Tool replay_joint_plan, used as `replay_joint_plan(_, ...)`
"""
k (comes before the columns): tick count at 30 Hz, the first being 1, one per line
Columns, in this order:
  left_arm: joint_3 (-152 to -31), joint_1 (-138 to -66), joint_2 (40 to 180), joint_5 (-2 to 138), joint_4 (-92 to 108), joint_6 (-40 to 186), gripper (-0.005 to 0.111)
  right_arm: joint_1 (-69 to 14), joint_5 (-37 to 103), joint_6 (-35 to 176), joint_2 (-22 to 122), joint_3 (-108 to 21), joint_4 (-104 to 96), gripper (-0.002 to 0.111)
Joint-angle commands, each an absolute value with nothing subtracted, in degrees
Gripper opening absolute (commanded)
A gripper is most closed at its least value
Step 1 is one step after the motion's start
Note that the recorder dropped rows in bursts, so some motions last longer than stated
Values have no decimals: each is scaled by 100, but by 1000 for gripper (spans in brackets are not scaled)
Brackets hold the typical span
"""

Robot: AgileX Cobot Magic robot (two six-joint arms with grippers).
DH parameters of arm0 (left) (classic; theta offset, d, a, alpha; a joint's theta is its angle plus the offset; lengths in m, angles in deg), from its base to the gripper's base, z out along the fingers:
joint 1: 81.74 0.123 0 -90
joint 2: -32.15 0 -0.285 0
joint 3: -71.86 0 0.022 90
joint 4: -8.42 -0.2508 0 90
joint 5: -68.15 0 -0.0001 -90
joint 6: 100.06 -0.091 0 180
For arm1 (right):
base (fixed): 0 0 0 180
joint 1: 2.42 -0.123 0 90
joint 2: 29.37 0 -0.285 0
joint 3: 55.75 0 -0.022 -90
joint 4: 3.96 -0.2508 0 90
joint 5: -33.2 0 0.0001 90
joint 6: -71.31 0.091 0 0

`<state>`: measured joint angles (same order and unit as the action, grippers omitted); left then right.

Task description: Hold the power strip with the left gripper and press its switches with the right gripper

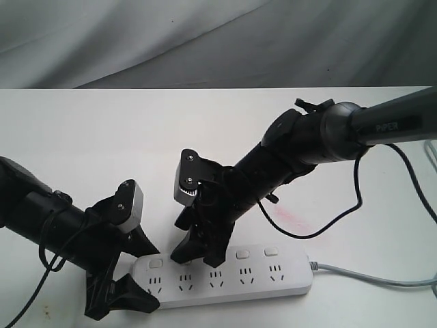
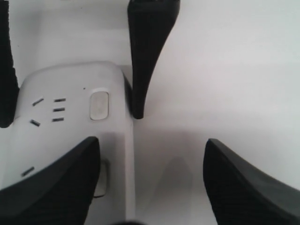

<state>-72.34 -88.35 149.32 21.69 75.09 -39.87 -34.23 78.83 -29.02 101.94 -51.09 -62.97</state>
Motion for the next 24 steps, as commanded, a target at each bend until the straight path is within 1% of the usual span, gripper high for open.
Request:
replay_joint_plan(1, -7248, -8868, 14959, 2187, 7507, -4003, 31, -3391, 7128, -3023, 10389, -5036, -5552, 59)
replay_joint_plan(6, -7248, -8868, 14959, 2187, 7507, -4003, 31, -3381, 7393, -3037, 10326, -5036, -5756, 59)
replay_joint_plan(10, -7248, -8868, 14959, 2187, 7507, -4003, 31, -3354, 7563, -3182, 9938, -5036, -6160, 59)
replay_joint_plan(15, -7248, -8868, 14959, 2187, 7507, -4003, 31, -2961, 8051, -3449, 9221, -5036, -6596, 59)
replay_joint_plan(20, -7248, -8868, 14959, 2187, 7507, -4003, 31, -2631, 8764, -3449, 9025, -5036, -6596, 59)
replay_joint_plan(24, -7248, -8868, 14959, 2187, 7507, -4003, 31, -2642, 8588, -3450, 9025, -4907, -6581, 59)
